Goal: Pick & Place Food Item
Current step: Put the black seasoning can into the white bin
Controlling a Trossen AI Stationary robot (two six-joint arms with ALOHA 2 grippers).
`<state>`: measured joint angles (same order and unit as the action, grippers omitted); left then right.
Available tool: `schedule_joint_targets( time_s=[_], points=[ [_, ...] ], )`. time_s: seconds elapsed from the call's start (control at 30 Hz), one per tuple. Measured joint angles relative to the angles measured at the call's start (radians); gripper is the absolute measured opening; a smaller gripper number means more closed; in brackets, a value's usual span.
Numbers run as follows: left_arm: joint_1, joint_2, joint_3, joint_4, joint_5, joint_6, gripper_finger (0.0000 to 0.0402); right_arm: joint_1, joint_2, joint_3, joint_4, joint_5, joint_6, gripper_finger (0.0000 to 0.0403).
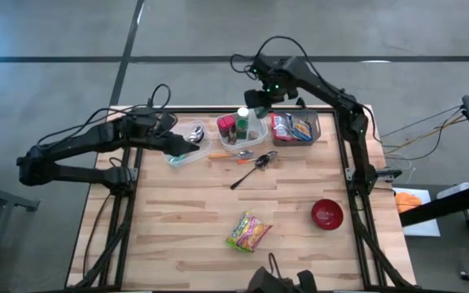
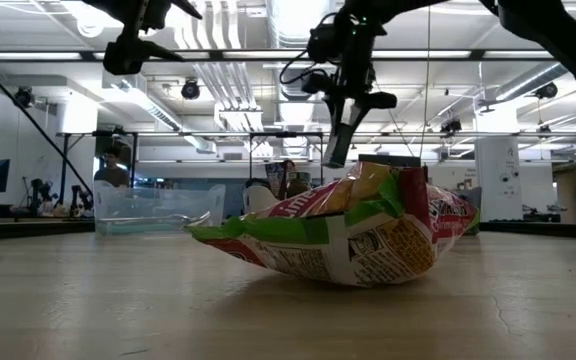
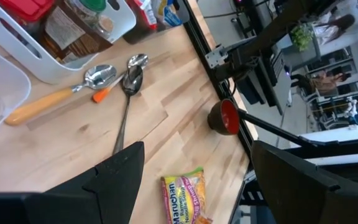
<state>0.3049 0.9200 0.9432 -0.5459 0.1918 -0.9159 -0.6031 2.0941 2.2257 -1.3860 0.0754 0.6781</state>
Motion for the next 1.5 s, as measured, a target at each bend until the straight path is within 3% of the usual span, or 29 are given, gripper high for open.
schedule_joint_targets(
  time_s=[0.63, 1.3, 1.5],
  points=[
    [-0.002, 0.000, 0.000, 0.002, -0.028, 0.000, 0.0296, 0.062, 0.065, -0.053, 0.083, 0.158, 0.021, 0.0121],
    [-0.003, 0.000, 0.000, 0.002, -0.036, 0.000, 0.0296, 0.084, 0.068, -0.188, 0.205, 0.164, -0.012, 0.0121],
    [-0.003, 0.000, 0.000, 0.002, -0.036, 0.000, 0.0296, 0.097, 0.068, -0.251, 0.235, 0.217, -0.046, 0.0121]
  ],
)
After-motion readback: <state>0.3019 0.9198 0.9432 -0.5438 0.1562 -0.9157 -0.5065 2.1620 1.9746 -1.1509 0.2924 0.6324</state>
